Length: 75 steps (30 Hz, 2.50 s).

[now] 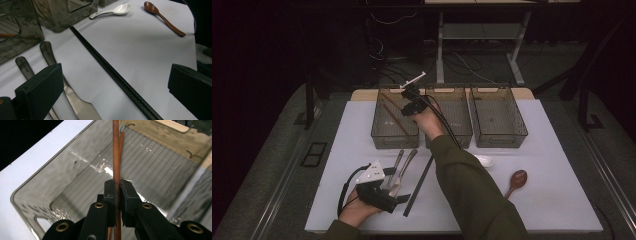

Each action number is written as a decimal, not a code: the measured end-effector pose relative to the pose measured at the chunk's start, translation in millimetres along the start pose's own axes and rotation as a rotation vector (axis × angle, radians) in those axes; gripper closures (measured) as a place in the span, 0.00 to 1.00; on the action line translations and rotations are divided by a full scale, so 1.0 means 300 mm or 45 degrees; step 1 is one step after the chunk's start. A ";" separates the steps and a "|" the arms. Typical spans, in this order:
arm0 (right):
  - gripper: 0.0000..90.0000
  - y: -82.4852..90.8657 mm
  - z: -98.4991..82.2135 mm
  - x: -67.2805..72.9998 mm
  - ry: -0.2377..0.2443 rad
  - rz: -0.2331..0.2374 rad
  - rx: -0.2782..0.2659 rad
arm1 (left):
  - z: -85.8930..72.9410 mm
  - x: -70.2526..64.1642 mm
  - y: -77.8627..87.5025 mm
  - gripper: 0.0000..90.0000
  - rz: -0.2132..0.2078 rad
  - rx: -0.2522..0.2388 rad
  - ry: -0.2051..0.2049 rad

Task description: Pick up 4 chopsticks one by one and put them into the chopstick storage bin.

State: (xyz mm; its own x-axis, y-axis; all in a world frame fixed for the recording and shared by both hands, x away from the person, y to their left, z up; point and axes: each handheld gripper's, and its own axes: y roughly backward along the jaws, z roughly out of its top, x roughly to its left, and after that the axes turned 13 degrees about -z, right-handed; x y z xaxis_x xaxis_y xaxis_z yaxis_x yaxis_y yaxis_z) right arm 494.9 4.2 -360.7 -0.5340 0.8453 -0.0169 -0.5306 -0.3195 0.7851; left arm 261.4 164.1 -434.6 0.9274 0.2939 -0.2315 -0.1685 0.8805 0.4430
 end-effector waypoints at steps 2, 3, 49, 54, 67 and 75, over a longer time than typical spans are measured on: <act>0.93 -0.015 0.009 0.009 0.004 -0.011 0.014 | 0.000 -0.001 -0.002 0.00 -0.005 -0.005 0.002; 0.93 -0.020 0.013 0.013 0.001 -0.014 0.030 | 0.000 -0.001 -0.002 0.00 -0.005 -0.005 0.002; 0.99 0.200 -0.172 0.020 0.254 0.289 -0.089 | 0.001 -0.003 -0.007 0.00 0.004 0.019 -0.012; 0.99 0.187 -0.189 0.037 0.305 0.299 -0.073 | 0.001 -0.003 -0.007 0.00 0.004 0.021 -0.011; 0.99 0.158 -0.196 0.019 0.284 0.244 -0.041 | 0.001 -0.002 -0.007 0.00 0.004 0.016 -0.010; 0.99 0.139 -0.201 0.043 0.300 0.209 -0.028 | 0.001 -0.004 -0.004 0.00 0.006 0.025 -0.016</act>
State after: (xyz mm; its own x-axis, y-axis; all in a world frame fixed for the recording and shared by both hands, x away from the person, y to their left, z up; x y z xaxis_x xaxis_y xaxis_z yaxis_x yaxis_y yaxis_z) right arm 426.2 -24.1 -365.7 -0.7508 0.6595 -0.0362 -0.4370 -0.4550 0.7759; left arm 260.7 162.4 -434.5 0.9307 0.2931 -0.2187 -0.1662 0.8717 0.4609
